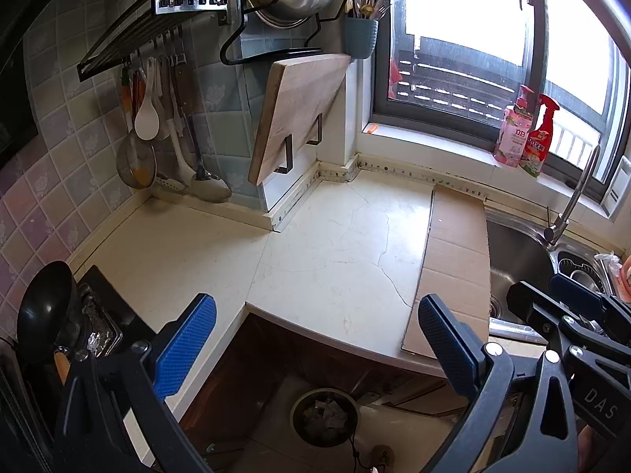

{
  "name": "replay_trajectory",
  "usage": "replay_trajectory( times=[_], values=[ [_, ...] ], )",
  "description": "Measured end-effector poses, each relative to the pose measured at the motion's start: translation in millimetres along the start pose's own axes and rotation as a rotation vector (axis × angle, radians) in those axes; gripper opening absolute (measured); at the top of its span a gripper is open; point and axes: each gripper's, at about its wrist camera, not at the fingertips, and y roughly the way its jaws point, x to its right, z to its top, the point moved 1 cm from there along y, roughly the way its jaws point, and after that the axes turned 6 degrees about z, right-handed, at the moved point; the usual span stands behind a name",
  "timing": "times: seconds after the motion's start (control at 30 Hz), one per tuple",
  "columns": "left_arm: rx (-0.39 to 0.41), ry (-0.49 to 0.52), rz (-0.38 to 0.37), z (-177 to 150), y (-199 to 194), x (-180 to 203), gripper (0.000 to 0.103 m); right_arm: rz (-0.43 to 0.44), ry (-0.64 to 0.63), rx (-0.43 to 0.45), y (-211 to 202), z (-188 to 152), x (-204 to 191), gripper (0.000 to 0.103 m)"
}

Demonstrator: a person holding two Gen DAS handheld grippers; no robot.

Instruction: Collect trash

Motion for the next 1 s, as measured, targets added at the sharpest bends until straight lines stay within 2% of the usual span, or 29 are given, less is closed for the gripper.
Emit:
replay_trajectory(
  times=[1.0],
  values=[
    [-0.018, 0.01, -0.004, -5.3, 6.8, 6.0, 0.101, -0.004, 0.006, -0.017, 6.4, -3.7, 7.2, 0.063]
  ],
)
